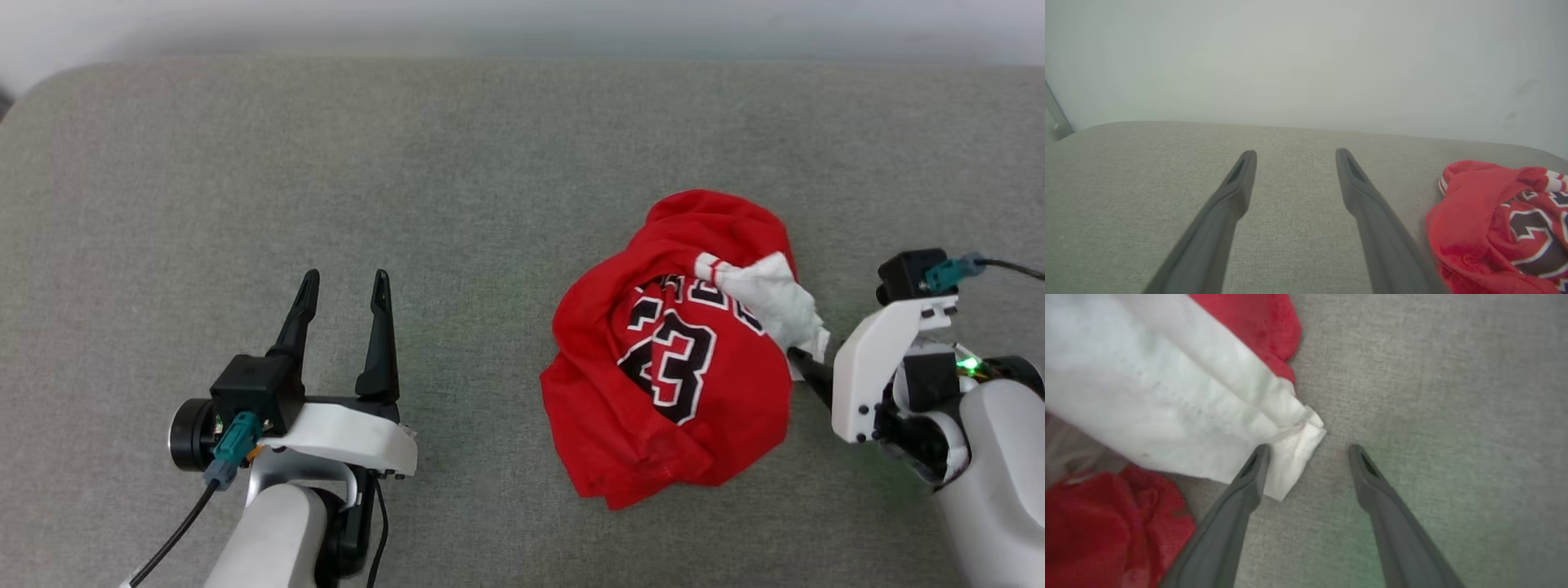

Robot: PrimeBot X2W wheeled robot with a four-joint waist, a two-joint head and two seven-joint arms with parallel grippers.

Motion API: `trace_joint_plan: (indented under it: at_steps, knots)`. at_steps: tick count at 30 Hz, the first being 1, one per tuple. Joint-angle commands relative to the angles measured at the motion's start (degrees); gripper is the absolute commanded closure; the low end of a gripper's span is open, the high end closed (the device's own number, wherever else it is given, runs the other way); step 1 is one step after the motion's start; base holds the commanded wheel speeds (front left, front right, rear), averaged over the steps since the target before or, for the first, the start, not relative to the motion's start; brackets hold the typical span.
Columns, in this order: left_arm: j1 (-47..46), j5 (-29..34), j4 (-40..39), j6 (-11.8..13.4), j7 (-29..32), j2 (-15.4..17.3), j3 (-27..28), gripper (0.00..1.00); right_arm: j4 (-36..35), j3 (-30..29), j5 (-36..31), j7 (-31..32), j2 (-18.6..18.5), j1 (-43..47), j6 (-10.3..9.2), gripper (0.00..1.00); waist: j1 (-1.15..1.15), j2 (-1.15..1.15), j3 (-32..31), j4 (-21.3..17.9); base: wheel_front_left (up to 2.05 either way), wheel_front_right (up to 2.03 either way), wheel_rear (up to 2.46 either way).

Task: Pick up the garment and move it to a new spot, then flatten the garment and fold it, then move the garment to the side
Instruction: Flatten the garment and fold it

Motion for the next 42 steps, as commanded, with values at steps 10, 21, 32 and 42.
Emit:
trace_joint_plan:
  at_steps: [10, 21, 32, 42]
  knots:
    - [-1.19, -0.25, 3.20, -0.19, -1.59, 0.04, 0.37, 0.00, 4.63, 7.84, 5.57, -0.85, -2.96, -3.57, -0.02, 1.00, -0.01, 0.00, 1.20, 0.13, 0.00, 0.00, 0.00]
    - [1.29, -0.83, 3.34, 0.65, -1.40, 0.92, 0.88, 0.00, -10.31, 0.19, 2.86, -10.56, -6.97, -1.91, -0.03, 1.00, -0.01, 0.00, -3.17, -4.22, 0.00, 0.00, 0.00]
    - [3.30, -1.51, 2.56, 1.21, -0.12, 1.32, 0.40, 0.00, -12.91, -19.77, -0.28, -10.77, 1.68, 19.90, -0.02, 1.00, -0.01, 0.00, -5.33, -5.72, 0.00, 0.00, 0.00]
    - [4.74, -2.16, 2.64, 1.89, 0.63, 2.19, 0.83, 0.00, -0.20, -20.78, 0.83, -20.37, 5.05, 21.09, -0.04, 0.00, -0.01, 0.00, -6.31, -5.86, 0.00, 0.00, 0.00]
